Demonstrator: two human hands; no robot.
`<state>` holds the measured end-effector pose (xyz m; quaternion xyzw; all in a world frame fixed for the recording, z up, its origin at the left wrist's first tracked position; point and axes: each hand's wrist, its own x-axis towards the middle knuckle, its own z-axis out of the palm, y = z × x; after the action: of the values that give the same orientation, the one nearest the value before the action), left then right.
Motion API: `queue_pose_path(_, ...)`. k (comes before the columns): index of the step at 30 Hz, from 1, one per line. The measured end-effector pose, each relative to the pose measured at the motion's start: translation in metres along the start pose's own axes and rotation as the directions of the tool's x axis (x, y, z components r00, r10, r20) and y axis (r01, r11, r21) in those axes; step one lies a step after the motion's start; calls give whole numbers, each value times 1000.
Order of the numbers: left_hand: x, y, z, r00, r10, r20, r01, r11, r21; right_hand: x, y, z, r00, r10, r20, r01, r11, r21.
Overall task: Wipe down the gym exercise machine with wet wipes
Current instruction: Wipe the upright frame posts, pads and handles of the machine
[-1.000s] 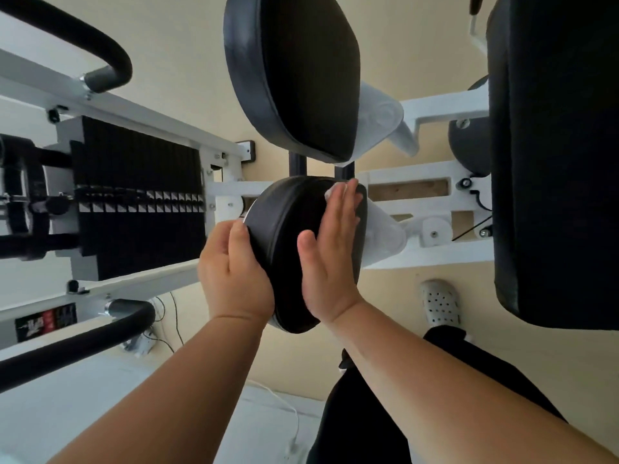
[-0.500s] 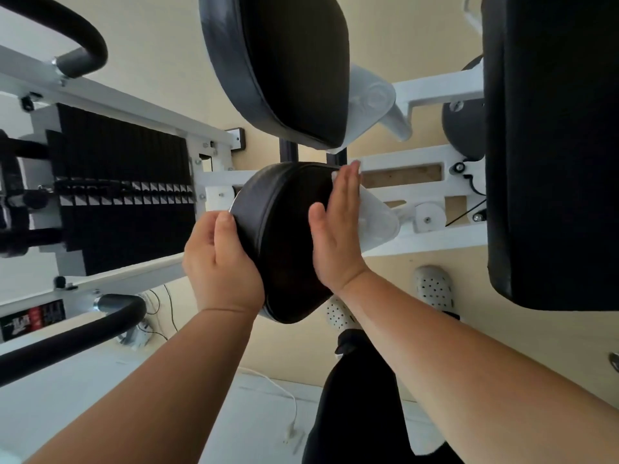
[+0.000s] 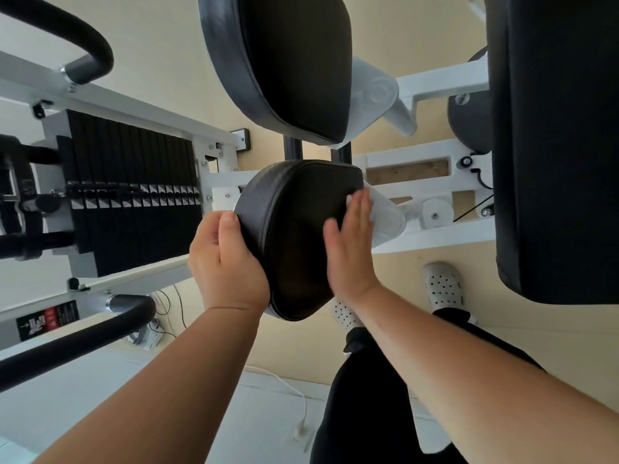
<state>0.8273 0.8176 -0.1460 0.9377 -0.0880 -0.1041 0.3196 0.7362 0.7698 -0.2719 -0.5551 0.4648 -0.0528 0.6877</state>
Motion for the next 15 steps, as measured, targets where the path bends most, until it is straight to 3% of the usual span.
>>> queue_pose_path(3,0,0,0,1000,0,-3,0,1000,-2,21,-35,-1,998,21,-55,-15,993,118)
queue_pose_path(6,0,1,0,1000,-13,-12,13,1000,-16,-29,-52,5,971,-241,-3,240,970,36)
queue_pose_path(8,1,2,0,1000,-4,-13,4,1000,-15,-73,-47,9,890,-440,118,444,896,-11)
queue_pose_path(10,0,2,0,1000,14,-9,-14,1000,-15,-97,-23,12,834,-510,211,535,841,-80)
queue_pose_path(12,0,1,0,1000,20,-5,-20,1000,-15,-89,6,11,879,-439,184,468,869,-160)
queue_pose_path(15,-1,-2,0,1000,13,-4,-13,1000,-23,-40,23,5,989,-140,39,144,981,-129)
